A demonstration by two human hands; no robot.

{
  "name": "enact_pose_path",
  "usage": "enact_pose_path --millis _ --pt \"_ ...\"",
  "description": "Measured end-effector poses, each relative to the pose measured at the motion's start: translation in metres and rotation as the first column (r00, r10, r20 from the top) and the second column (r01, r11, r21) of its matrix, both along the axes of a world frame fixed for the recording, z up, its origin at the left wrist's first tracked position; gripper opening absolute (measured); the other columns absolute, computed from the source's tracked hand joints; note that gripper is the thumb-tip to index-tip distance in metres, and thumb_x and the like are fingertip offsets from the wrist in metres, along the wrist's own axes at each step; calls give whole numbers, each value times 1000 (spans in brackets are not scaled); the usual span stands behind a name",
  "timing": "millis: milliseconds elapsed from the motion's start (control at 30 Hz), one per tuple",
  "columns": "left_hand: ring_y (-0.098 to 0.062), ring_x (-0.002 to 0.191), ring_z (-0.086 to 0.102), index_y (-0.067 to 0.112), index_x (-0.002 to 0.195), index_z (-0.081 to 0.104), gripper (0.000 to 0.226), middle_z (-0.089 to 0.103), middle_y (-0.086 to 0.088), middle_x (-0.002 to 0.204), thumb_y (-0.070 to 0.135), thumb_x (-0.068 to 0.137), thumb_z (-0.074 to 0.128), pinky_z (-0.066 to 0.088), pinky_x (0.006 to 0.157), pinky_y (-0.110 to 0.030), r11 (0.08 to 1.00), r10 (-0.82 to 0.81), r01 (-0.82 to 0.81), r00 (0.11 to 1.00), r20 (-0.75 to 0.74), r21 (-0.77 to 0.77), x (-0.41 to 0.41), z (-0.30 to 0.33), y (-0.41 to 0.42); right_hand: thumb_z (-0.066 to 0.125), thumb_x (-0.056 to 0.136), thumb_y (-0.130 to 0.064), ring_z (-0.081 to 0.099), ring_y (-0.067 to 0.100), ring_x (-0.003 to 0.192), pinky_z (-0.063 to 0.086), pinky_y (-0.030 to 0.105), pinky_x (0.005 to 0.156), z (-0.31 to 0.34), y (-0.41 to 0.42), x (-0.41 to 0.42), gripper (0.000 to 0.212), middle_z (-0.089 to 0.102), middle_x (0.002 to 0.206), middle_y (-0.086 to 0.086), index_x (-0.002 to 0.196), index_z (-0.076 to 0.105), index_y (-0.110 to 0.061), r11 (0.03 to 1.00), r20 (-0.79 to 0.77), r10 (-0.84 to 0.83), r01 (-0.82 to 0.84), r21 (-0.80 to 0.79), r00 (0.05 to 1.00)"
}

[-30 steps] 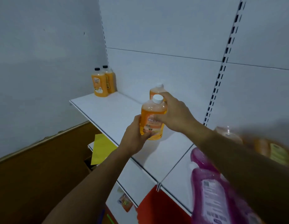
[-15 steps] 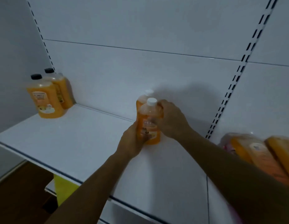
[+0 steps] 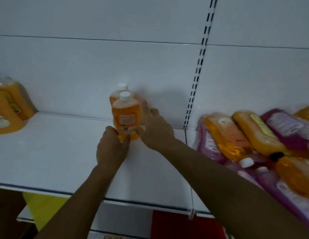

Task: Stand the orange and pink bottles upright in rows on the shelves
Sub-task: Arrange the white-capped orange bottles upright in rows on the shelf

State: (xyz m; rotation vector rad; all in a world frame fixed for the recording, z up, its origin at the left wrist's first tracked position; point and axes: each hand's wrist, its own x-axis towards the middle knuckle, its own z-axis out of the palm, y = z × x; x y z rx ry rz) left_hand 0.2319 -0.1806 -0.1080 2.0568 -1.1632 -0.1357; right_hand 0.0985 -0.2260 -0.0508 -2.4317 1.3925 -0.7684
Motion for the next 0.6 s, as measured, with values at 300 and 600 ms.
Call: enact_pose_path --millis 300,600 --pt "-13 91 61 15 125 52 38 62 -1 109 28 91 63 53 79 -29 839 -527 536 844 104 -99 -134 17 -17 58 92 -33 40 28 129 41 40 100 32 12 -154 61 39 144 9 144 33 -15 982 -108 -153 139 -128 982" --pt "-22 136 37 18 150 29 52 37 -8 151 39 103 36 31 108 -33 678 -734 727 674 -79 -106 -217 44 -62 67 82 -48 26 26 140 32 41 107 49 38 -261 91 21 155 1 152 11 -31 978 -406 9 76 193 914"
